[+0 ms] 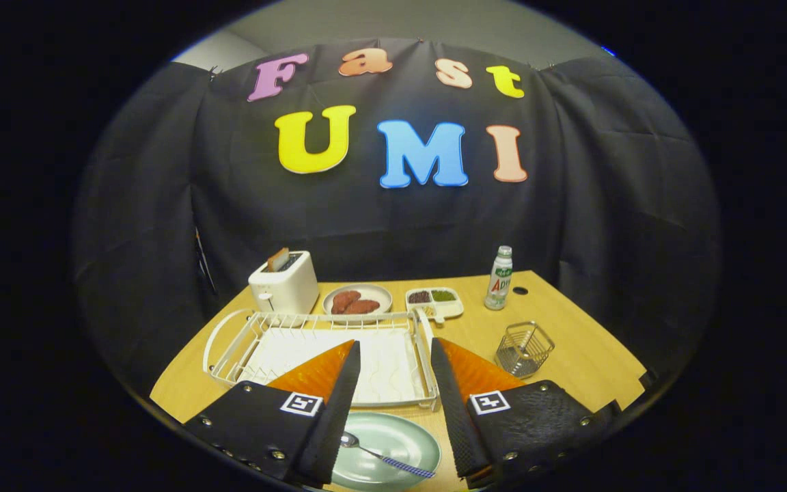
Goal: Take the plate from the dish rack, then take the spoon from the basket and place it into the plate.
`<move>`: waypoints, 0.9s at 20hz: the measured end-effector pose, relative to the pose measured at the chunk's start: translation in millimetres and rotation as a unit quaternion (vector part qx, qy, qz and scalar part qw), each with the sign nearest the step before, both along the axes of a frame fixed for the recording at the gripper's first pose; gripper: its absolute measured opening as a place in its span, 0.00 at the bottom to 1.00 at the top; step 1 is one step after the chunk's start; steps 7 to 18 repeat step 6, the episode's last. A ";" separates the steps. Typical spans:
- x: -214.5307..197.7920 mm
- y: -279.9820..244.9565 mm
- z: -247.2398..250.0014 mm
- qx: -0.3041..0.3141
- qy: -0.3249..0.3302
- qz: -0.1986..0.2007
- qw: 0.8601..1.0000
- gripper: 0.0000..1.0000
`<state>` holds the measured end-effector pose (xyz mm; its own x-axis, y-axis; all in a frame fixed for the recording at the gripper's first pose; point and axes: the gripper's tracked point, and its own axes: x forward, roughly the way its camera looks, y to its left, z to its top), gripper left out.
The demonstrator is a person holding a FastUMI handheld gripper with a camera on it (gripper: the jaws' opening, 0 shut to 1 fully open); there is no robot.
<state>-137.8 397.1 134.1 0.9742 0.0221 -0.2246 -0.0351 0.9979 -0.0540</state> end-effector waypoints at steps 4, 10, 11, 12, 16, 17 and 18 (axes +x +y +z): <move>10.9 -11.3 69.2 0.011 -0.067 -0.003 0.998 0.64; 14.2 -20.1 100.5 0.007 -0.095 -0.006 0.995 0.64; 14.2 -20.1 100.5 0.007 -0.095 -0.006 0.995 0.64; 14.2 -20.1 100.5 0.007 -0.095 -0.006 0.995 0.64; 14.2 -20.1 100.5 0.007 -0.095 -0.006 0.995 0.64; 14.2 -20.1 100.5 0.007 -0.095 -0.006 0.995 0.64; 14.2 -20.1 100.5 0.007 -0.095 -0.006 0.995 0.64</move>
